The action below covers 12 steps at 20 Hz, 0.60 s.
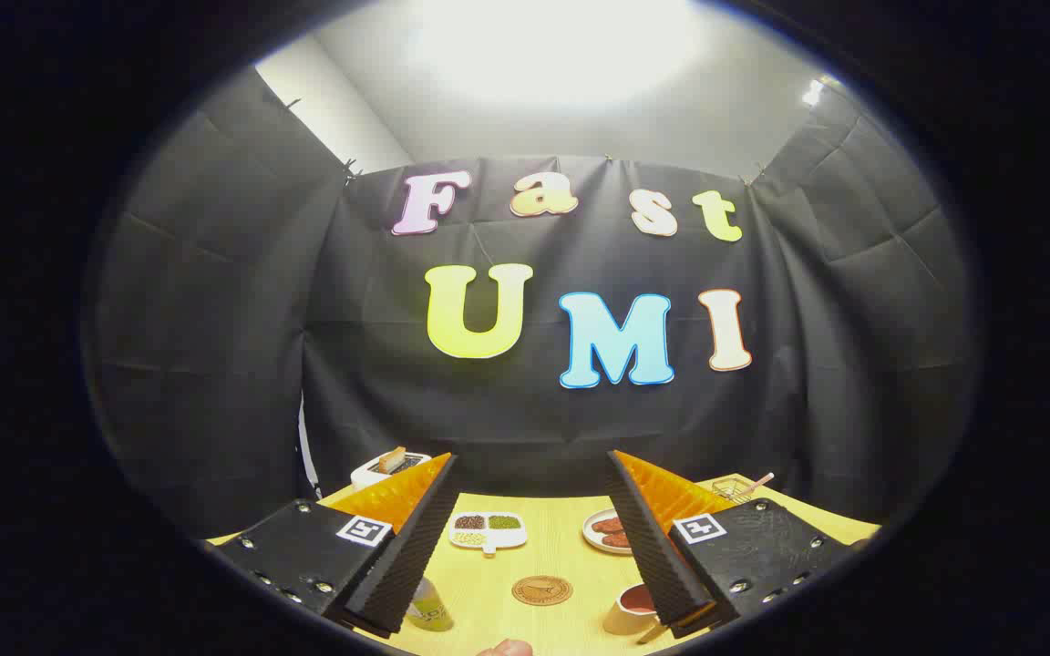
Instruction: Take the bottle from table, then pour the juice into the cup, finally place the bottle on the coaster
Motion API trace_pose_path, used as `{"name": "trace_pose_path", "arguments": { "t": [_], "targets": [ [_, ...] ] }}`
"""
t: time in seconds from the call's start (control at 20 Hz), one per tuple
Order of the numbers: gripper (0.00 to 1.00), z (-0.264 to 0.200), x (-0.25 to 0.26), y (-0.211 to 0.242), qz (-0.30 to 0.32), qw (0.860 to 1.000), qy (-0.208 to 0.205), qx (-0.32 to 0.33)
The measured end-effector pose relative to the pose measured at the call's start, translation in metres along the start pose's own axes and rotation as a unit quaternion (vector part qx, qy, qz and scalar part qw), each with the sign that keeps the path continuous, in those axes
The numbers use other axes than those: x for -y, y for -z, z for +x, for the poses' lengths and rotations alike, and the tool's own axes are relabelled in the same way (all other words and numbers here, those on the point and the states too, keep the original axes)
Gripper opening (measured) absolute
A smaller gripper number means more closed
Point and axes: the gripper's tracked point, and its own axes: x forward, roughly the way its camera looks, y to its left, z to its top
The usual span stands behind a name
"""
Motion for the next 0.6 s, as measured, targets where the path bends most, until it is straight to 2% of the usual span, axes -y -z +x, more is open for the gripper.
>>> {"name": "trace_pose_path", "arguments": {
  "t": [0.6],
  "targets": [
    [0.97, -0.0083, 0.0051, -0.0046, 0.011, 1.0, 0.004, 0.009]
  ]
}}
